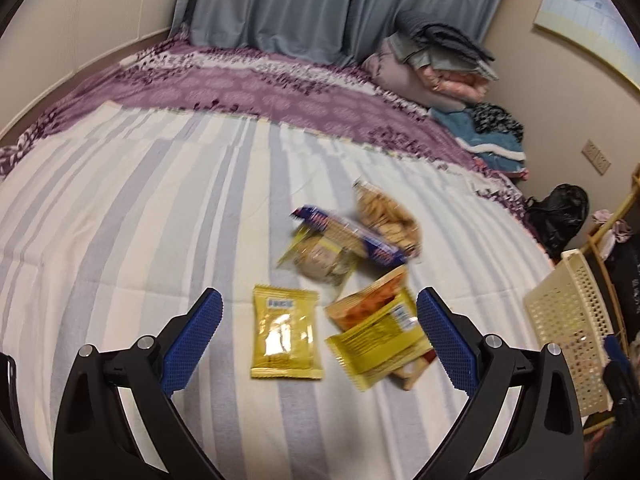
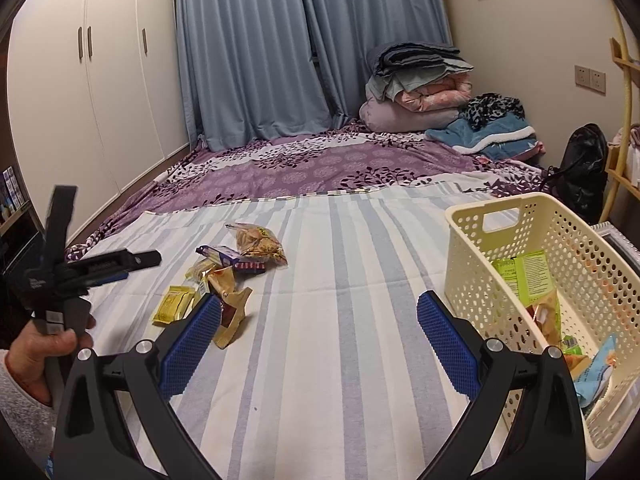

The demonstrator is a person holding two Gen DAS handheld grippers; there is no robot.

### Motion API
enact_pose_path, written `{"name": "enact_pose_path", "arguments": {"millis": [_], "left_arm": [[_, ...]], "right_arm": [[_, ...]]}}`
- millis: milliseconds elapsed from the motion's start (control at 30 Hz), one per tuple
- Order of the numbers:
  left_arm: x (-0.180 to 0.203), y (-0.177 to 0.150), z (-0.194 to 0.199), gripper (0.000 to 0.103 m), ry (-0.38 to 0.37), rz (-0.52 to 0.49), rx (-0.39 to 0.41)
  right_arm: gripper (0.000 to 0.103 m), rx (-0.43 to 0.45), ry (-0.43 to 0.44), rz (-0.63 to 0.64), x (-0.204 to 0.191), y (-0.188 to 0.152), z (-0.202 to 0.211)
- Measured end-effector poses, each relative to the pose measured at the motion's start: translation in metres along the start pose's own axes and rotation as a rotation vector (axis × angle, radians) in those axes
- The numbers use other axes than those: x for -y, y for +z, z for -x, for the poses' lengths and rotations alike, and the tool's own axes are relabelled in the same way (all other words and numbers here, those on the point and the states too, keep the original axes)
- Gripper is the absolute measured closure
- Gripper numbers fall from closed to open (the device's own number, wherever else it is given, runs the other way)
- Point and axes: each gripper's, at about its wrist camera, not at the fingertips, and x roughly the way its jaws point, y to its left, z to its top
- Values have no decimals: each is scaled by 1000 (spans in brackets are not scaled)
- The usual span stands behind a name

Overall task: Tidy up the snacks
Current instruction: 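Move both tools back toward the remaining snack pile, then grasp the yellow square packet with the left gripper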

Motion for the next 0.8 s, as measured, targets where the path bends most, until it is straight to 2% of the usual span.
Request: {"name": "enact_pose_path", "arguments": {"millis": [167,367,433,533,567,733,800], "left_arm": [[-8,-11,-26,4,29,-7,-61],[-7,-16,-43,5,67,-68,-81],[-8,-17,-47,13,83,-83,-87],[-8,-18,-55,16,101,-104,-110],[-7,-19,-58,24,110,-119,-116],[0,-22,-61,28,150,-186,-114],[-1,-22,-58,51,163,-188,-97]], "right_arm": [[5,-19,5,3,-4,-3,-8],[5,-41,16,9,-7,-6,-16],[5,-47,22,12,-11,-8,-18],[5,-60,35,20,-16,-10,-22],[5,-64,40,23,-19,-11,-23],[5,-85,66,45,-30,-16,-31],[5,-95,78,53,-36,-18,-34]]}}
